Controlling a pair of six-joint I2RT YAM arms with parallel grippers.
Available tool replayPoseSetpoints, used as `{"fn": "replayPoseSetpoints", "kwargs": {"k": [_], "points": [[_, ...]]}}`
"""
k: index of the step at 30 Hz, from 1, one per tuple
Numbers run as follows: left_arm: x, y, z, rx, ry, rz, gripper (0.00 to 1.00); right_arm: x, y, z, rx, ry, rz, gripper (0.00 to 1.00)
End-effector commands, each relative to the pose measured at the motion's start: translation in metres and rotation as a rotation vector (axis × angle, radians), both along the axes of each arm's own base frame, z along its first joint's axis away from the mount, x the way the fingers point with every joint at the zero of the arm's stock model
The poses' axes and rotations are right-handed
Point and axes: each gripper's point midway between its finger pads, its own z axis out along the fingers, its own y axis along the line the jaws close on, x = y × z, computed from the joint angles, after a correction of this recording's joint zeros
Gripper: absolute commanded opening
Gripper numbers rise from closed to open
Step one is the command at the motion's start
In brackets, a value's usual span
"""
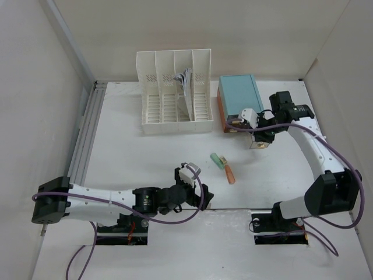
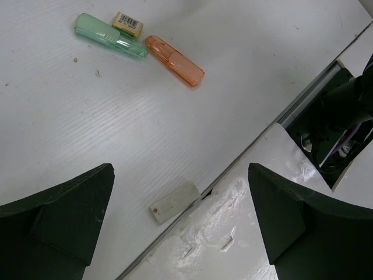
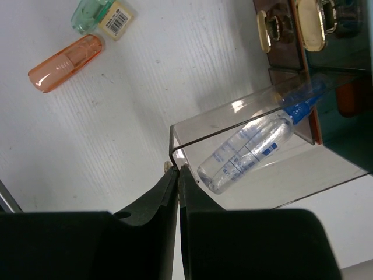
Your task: Organize the desk
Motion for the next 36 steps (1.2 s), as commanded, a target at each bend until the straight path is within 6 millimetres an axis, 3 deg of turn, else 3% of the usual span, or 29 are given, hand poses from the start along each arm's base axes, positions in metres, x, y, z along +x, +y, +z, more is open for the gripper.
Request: {"fn": "replayPoseSetpoints", "kwargs": {"k": [1, 6, 10, 17, 22, 26, 31, 36], "points": [[0.001, -0.006, 0.010, -0.039, -0.012, 0.004, 0.99, 0.002, 0.003, 0.035, 0.039, -0.108, 0.011, 0.10], [0.001, -0.004, 0.006, -0.029, -0.011, 0.004, 0.99, -0.008, 0.003, 0.040, 0.047, -0.105, 0.014, 0.10], [0.001, -0.004, 0.009, -0.039, -0.012, 0.004, 0.99, -0.021, 0.002, 0.025, 0.035, -0.046, 0.028, 0.11], [0.001, -0.002, 0.008, -0.039, -0.012, 0.004, 0.99, -0.041, -0.002, 0.001, 0.002, 0.087, 0.095, 0.01], [0.001, -0.002, 0.008, -0.039, -0.012, 0.004, 0.99, -0.034, -0.005, -0.015, -0.028, 0.154, 0.109, 0.00], [0.001, -0.002, 0.008, -0.039, -0.012, 0.004, 0.99, -0.018, -0.009, -0.027, -0.055, 0.151, 0.068, 0.00], [0.001, -0.002, 0.008, -0.039, -0.012, 0.004, 0.99, 0.032, -0.022, -0.026, -0.108, -0.013, -0.096, 0.00], [0.001, -0.001, 0.008, -0.033, -0.019, 0.001, 0.99, 0.064, -0.027, -0.026, -0.114, -0.077, -0.212, 0.00]]}}
